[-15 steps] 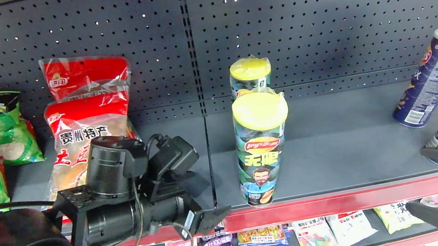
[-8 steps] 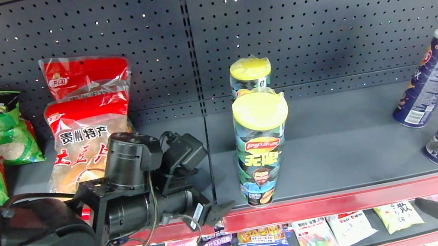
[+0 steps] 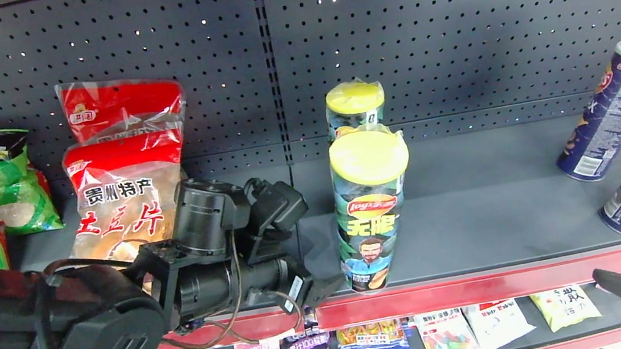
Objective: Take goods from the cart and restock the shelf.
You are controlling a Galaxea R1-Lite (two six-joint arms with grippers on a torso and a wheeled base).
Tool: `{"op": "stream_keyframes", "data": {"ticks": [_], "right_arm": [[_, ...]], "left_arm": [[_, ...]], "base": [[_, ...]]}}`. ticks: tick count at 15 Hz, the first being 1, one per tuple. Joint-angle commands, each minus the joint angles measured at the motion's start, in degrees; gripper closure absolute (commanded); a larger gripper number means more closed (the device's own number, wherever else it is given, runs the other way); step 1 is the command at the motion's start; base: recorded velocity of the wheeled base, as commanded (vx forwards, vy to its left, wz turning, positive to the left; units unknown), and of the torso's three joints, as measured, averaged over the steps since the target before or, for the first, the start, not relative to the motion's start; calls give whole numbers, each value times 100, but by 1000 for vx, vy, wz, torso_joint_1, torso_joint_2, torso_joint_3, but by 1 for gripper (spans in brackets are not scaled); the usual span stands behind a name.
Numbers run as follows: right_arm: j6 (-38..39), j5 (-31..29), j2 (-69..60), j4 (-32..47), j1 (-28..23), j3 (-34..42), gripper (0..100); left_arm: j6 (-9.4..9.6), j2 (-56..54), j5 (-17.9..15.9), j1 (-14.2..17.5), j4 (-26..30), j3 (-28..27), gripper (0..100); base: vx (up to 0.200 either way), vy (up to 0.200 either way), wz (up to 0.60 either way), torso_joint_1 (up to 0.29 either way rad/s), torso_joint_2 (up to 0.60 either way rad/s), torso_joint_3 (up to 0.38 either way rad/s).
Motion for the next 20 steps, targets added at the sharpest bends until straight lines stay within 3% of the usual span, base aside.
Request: {"op": "stream_keyframes", "data": {"ticks": [1,13,17,19,20], "right_arm": [[-1,-1,30,1,0,-7,0],[-1,-1,30,1,-26,54,0],[-10,-1,-93,1,-158,186,0],[-19,-1,-532,10,-184,494,0],[-19,-1,-787,10,-184,661,0]], "left_arm": [[2,37,20,-13,-8,-34,0],[-16,37,82,-66,-8,-86,0],[-60,-1334,161,435,-8,889,0],[-121,-2846,161,901,45,1671,0],[-253,-3672,161,1024,159,2111,0]], "base": [[0,0,0,0,0,0],[0,0,0,0,0,0],[0,0,0,0,0,0],[0,0,0,0,0,0],[0,0,0,0,0,0]]}}
